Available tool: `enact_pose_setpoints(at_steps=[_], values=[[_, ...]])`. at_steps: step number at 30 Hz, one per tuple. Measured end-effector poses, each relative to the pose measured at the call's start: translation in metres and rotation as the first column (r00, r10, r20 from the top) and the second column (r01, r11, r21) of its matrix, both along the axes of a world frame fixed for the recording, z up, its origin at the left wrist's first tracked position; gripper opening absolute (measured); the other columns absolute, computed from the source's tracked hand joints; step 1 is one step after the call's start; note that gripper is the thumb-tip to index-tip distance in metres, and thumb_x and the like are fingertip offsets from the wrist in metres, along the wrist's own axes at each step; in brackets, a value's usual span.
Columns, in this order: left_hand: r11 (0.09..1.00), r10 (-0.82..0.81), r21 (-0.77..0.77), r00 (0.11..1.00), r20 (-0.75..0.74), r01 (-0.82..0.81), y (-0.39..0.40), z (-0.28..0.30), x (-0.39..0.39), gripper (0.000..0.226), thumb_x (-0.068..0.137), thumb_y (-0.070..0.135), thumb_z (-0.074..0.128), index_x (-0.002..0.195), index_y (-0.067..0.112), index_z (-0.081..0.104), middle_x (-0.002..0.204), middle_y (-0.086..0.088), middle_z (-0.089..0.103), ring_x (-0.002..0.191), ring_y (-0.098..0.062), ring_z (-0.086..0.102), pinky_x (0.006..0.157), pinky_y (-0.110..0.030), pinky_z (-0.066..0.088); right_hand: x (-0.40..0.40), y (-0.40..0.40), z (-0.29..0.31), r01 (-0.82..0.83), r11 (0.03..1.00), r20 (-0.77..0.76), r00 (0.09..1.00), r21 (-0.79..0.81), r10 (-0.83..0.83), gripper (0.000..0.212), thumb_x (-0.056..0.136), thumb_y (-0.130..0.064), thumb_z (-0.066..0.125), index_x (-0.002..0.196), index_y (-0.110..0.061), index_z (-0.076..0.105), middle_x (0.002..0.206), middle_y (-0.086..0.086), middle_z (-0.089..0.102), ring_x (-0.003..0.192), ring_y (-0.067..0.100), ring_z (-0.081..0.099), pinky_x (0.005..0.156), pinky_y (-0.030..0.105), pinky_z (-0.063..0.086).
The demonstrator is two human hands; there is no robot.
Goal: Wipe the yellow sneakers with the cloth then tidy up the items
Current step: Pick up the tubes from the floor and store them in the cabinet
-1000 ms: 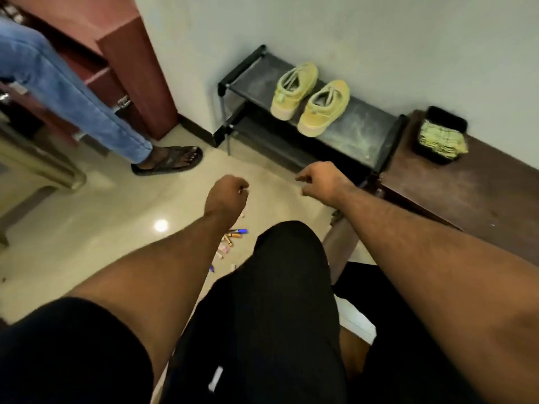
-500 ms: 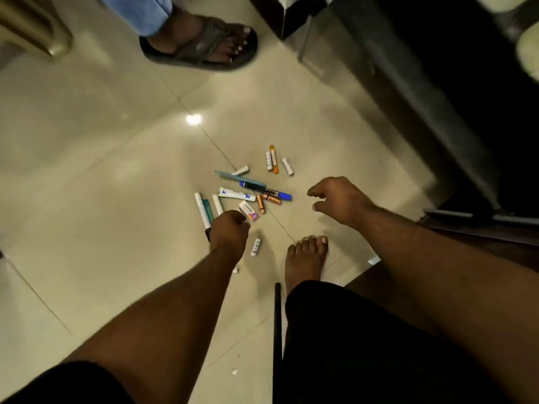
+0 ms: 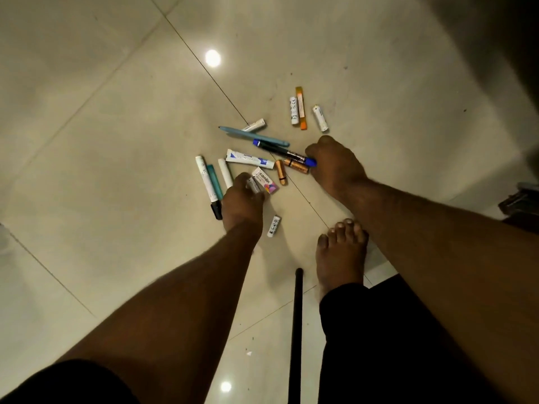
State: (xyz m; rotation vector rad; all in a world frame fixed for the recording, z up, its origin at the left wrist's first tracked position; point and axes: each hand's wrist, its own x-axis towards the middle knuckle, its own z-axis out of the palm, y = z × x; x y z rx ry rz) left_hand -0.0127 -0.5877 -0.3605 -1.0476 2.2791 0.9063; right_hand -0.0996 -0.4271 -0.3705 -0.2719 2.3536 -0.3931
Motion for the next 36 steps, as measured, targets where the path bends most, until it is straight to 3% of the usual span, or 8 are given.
enact_pose_setpoints(at_steps=[7,11,14,17,21,25,30,36], values=[[0.986,0.167,0.017,0.984,-0.056,-0.166,0.006,0.001,0.006,0.033,0.085,0.012,0.068,0.115,0.021,0.058,0.094,-0.001,0.066,0.084,-0.015,0.061,0.066,-0.018,0.044,0.001,0.009,0.003,0.042,0.999,0.003,0.999,0.030,-0.042,0.022,0.086,-0.006,0.062,0.108,-0.006,0.062,0.109,0.015,0.058,0.099,0.031,0.057,0.070,0.029,0.038],[0.956,0.293,0.028,0.952,-0.087,-0.292,0.015,0.032,0.006,0.034,0.082,0.010,0.070,0.115,0.014,0.063,0.090,-0.003,0.066,0.086,-0.021,0.065,0.082,-0.029,0.053,-0.004,0.036,0.056,0.137,0.991,0.005,0.991,0.007,-0.137,0.020,0.085,-0.007,0.060,0.104,-0.008,0.065,0.104,0.012,0.060,0.091,0.030,0.059,0.068,0.027,0.039],[0.980,0.186,0.095,0.978,-0.094,-0.177,0.029,0.077,-0.001,0.027,0.080,0.013,0.071,0.107,0.009,0.069,0.089,-0.003,0.069,0.086,-0.018,0.065,0.072,-0.015,0.041,-0.003,0.061,0.125,0.253,0.968,-0.011,0.967,0.003,-0.253,0.016,0.083,-0.012,0.062,0.097,-0.014,0.067,0.096,0.008,0.062,0.084,0.027,0.059,0.069,0.031,0.048],[0.983,0.063,0.184,0.983,-0.170,-0.031,0.041,0.133,-0.010,0.024,0.077,0.018,0.069,0.097,0.006,0.073,0.084,-0.012,0.073,0.084,-0.026,0.069,0.071,-0.029,0.049,0.009,0.088,0.205,0.368,0.930,-0.107,0.925,0.006,-0.365,0.014,0.082,-0.016,0.063,0.096,-0.017,0.067,0.092,0.006,0.061,0.082,0.025,0.056,0.067,0.031,0.045],[0.921,-0.089,0.335,0.943,-0.319,0.200,0.074,0.223,-0.029,0.014,0.074,0.012,0.067,0.084,0.007,0.074,0.068,-0.010,0.068,0.064,-0.019,0.062,0.068,-0.039,0.055,0.044,0.118,0.317,0.594,0.804,-0.274,0.771,-0.018,-0.575,0.018,0.079,-0.018,0.067,0.096,-0.016,0.071,0.093,0.009,0.067,0.088,0.027,0.060,0.067,0.027,0.041],[0.778,-0.082,0.555,0.924,-0.374,0.294,0.118,0.324,-0.045,0.017,0.076,-0.003,0.066,0.091,0.000,0.072,0.068,-0.006,0.063,0.054,-0.014,0.055,0.058,-0.028,0.053,0.091,0.138,0.406,0.800,0.584,-0.327,0.520,-0.135,-0.789,0.018,0.074,-0.017,0.074,0.091,-0.016,0.072,0.087,0.008,0.070,0.082,0.023,0.065,0.070,0.028,0.051],[0.582,-0.115,0.713,0.907,-0.405,0.392,0.172,0.441,-0.017,0.011,0.082,-0.011,0.062,0.086,-0.001,0.064,0.065,-0.010,0.057,0.050,-0.015,0.047,0.047,-0.023,0.043,0.167,0.156,0.489,0.836,0.481,-0.355,0.381,-0.262,-0.854,0.012,0.073,-0.017,0.076,0.084,-0.013,0.074,0.075,0.004,0.066,0.069,0.015,0.058,0.051,0.016,0.040],[0.537,-0.330,0.747,0.912,-0.242,0.392,0.257,0.466,0.087,0.021,0.087,-0.006,0.052,0.073,0.009,0.052,0.062,-0.010,0.049,0.047,-0.015,0.047,0.039,-0.020,0.042,0.290,0.220,0.505,0.913,0.196,-0.168,0.143,-0.358,-0.975,0.006,0.071,-0.007,0.077,0.075,-0.010,0.072,0.073,0.014,0.069,0.064,0.021,0.061,0.070,0.041,0.060]])
